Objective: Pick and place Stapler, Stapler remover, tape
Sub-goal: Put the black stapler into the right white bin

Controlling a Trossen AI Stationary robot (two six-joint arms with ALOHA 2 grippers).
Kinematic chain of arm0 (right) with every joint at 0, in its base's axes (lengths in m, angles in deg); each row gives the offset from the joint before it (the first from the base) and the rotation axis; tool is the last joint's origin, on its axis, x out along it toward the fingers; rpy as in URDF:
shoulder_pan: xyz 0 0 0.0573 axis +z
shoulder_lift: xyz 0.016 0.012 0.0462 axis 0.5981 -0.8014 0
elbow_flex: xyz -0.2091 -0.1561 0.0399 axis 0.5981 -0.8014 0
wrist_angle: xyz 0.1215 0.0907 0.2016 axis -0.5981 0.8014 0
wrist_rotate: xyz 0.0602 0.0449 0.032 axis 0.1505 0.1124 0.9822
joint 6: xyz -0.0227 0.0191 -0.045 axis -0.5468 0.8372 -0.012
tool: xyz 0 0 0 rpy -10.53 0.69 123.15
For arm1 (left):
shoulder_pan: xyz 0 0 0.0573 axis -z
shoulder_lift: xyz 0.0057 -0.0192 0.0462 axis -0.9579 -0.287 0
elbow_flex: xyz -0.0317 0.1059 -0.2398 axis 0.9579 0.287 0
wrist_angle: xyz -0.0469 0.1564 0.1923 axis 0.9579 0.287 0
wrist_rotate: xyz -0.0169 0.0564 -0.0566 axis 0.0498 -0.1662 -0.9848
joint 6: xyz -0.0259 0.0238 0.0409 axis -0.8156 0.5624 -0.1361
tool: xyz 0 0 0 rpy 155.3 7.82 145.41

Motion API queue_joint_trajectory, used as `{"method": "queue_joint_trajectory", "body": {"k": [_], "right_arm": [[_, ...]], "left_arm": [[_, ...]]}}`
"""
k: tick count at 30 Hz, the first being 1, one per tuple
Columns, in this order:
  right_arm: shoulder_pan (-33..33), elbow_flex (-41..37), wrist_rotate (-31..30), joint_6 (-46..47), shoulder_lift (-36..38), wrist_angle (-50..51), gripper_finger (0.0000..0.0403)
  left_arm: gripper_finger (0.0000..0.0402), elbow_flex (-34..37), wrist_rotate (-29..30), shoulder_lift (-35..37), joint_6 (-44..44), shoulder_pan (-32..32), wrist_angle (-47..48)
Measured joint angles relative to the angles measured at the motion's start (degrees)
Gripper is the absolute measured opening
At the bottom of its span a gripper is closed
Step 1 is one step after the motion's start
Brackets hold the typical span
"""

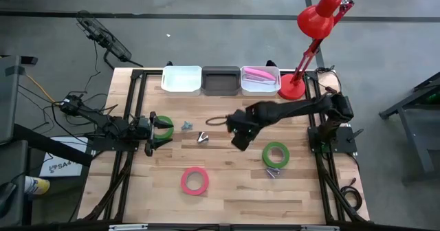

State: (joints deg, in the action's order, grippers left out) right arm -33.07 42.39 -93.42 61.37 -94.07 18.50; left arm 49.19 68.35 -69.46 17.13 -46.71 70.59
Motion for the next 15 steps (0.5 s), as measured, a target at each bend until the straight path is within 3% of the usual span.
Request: {"method": "queue_joint_trajectory", "body": {"k": [8,15], "right_arm": [[-8.4,0.0,-3.0,-10.2,5.5,6.6,0.0123],[-17.8,0.0,-3.8,-27.8,6.9,10.8,0.0123]], "left_arm": [[0.0296,0.0,0.0,0.0,0.0,0.0,0.0],[0.0296,0.0,0.0,0.0,0.0,0.0,0.0]]}}
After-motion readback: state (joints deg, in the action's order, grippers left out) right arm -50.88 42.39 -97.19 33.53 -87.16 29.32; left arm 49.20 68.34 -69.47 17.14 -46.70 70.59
